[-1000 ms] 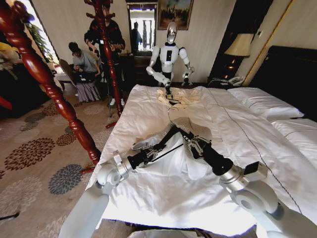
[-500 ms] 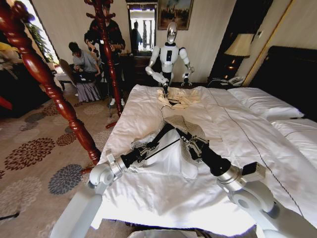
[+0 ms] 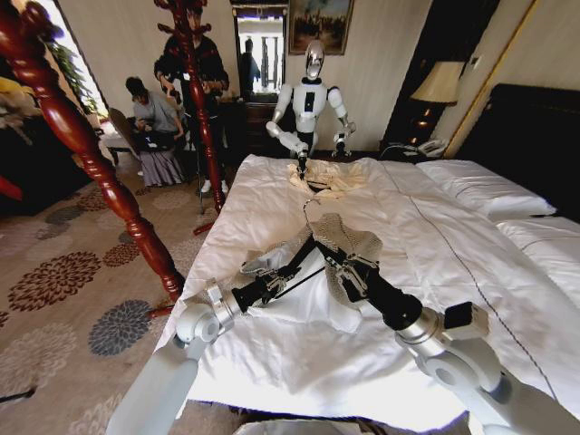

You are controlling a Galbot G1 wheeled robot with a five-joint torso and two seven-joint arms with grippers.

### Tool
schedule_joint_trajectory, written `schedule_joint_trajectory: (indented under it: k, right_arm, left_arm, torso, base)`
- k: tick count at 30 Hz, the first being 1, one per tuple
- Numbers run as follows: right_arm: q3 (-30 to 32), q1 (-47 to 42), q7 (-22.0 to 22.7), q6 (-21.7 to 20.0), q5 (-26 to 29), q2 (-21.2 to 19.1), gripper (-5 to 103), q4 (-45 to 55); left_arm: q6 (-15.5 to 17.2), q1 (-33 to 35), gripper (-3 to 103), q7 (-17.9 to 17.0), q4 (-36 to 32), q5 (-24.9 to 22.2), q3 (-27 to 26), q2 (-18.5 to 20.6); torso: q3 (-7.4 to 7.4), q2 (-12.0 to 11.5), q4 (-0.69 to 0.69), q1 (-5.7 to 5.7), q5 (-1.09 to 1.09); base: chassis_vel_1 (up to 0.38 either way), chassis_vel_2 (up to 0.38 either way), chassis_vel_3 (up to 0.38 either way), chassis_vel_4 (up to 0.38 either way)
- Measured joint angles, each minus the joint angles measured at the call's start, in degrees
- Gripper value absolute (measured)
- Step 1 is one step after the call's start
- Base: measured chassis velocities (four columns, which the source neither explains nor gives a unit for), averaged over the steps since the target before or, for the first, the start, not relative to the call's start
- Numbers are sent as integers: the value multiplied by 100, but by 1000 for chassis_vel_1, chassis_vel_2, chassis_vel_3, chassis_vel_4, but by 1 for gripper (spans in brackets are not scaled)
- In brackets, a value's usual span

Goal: Pick up the clothes from the bed and hang them on the clothes hanger.

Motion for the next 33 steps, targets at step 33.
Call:
schedule_joint_trajectory:
  k: [33]
  right_arm:
    - [-71,-401,-854,416,-771,18,15,-138]
  left_arm:
    - [-418,-256,18,739,159,-43,-238,-12]
  torso:
    - [0,-1,0,0,-1]
  base:
    - [0,0,0,0]
